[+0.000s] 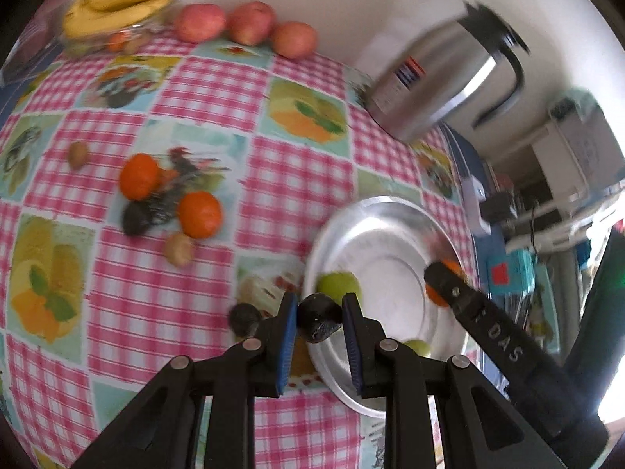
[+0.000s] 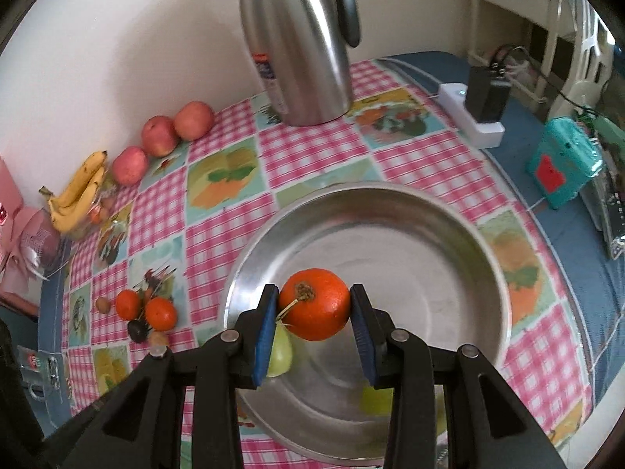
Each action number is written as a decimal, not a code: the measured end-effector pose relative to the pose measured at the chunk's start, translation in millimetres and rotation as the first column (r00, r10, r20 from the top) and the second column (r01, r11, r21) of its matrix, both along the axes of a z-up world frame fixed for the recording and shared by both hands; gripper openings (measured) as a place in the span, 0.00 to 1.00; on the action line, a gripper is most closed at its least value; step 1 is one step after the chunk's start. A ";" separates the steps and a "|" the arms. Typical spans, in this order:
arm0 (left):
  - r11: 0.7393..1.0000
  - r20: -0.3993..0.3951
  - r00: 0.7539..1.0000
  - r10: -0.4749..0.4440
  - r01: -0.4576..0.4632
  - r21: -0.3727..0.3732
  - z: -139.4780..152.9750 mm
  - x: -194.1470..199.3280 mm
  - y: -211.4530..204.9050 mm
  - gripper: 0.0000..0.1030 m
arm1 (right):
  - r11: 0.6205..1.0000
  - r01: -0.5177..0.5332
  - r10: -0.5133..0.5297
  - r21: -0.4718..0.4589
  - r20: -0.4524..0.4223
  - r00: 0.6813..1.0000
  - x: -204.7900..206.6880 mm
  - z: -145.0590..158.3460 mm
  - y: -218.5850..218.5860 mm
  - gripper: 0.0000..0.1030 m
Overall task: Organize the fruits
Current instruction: 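Carry the tangerine and plum in both tools over the steel plate, then open both tools to drop the tangerine and plum into the plate, then withdraw both open tools from the plate back toward the fruit cluster, then close the right tool on a second dark plum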
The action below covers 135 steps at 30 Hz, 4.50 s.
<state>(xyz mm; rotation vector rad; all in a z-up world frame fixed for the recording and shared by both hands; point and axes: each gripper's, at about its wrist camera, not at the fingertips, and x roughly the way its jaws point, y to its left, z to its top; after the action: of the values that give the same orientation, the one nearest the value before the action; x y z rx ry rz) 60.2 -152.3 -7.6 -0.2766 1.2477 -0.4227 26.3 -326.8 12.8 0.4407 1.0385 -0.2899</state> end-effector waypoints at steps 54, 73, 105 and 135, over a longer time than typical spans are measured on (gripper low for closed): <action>0.993 -0.022 0.998 0.067 -0.064 0.099 -17.2 10.1 15.0 0.64 | 0.997 0.064 -0.068 -0.048 -0.093 0.993 -2.1 -18.9 -11.6 0.57; 0.905 0.043 0.910 0.413 -0.416 0.093 -5.0 31.0 131.8 0.75 | 0.994 -0.111 0.110 -0.018 -0.055 0.992 16.2 -8.0 42.7 0.57; 0.822 0.275 0.891 0.360 -0.443 0.359 8.3 28.6 143.7 1.00 | 0.935 -0.344 0.345 0.087 0.006 0.939 32.5 -10.3 116.5 0.83; 0.906 0.064 0.952 0.301 -0.306 0.294 -25.1 39.1 127.0 1.00 | 0.888 -0.459 0.442 -0.027 -0.224 0.869 40.7 -58.8 146.3 0.46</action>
<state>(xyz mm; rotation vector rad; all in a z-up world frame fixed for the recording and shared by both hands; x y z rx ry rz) 99.2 -25.3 -32.6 -0.2011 1.2086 0.0362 67.0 -180.5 -45.9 0.0836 1.3016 0.0452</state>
